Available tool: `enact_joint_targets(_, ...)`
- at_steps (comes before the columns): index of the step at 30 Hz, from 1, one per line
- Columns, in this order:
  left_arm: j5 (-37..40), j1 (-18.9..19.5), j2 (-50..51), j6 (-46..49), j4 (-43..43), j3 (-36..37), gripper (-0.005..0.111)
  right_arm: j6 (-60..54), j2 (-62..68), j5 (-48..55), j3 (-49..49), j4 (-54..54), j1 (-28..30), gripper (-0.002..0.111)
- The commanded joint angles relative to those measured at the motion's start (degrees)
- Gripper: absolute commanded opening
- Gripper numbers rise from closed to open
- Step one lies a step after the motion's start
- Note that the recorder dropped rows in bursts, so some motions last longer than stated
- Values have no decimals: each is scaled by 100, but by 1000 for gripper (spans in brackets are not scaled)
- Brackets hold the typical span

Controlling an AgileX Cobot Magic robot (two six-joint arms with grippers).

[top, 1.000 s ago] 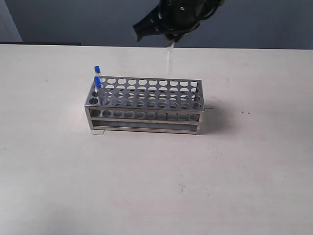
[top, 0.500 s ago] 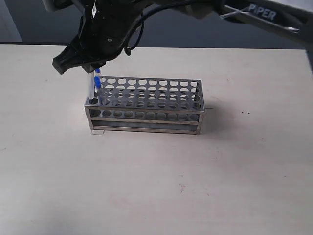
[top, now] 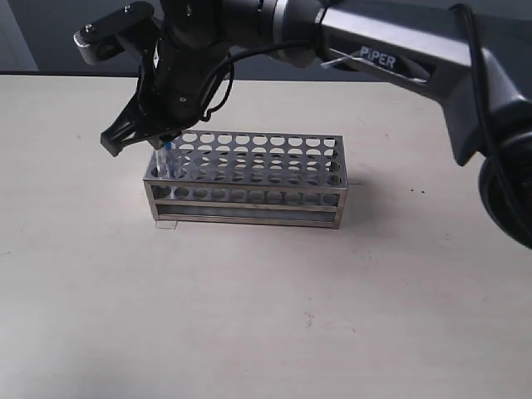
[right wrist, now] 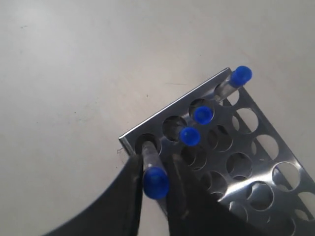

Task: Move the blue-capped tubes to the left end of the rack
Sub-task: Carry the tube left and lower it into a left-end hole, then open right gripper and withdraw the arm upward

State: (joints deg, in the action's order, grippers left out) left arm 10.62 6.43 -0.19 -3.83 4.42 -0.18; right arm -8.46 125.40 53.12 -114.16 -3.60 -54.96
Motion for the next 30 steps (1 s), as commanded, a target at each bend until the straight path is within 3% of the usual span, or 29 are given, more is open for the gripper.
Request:
enact_joint_targets(1, -26, -34, 19, -10, -31, 18, 0, -58, 122, -224, -44, 58, 27, 0)
enact_joint_targets(13, -26, -34, 19, -10, -31, 18, 0, 262, 519, -625, -44, 38, 27, 3)
enact_joint_targets(19, -26, -34, 19, -10, -31, 18, 0, 303, 480, -443, -44, -12, 27, 42)
enact_joint_targets(24, -26, -34, 19, -10, -31, 18, 0, 406, 91, -188, -44, 61, 27, 42)
enact_joint_targets(30, -26, -34, 19, -10, -31, 18, 0, 419, -554, 846, -44, 360, 27, 42)
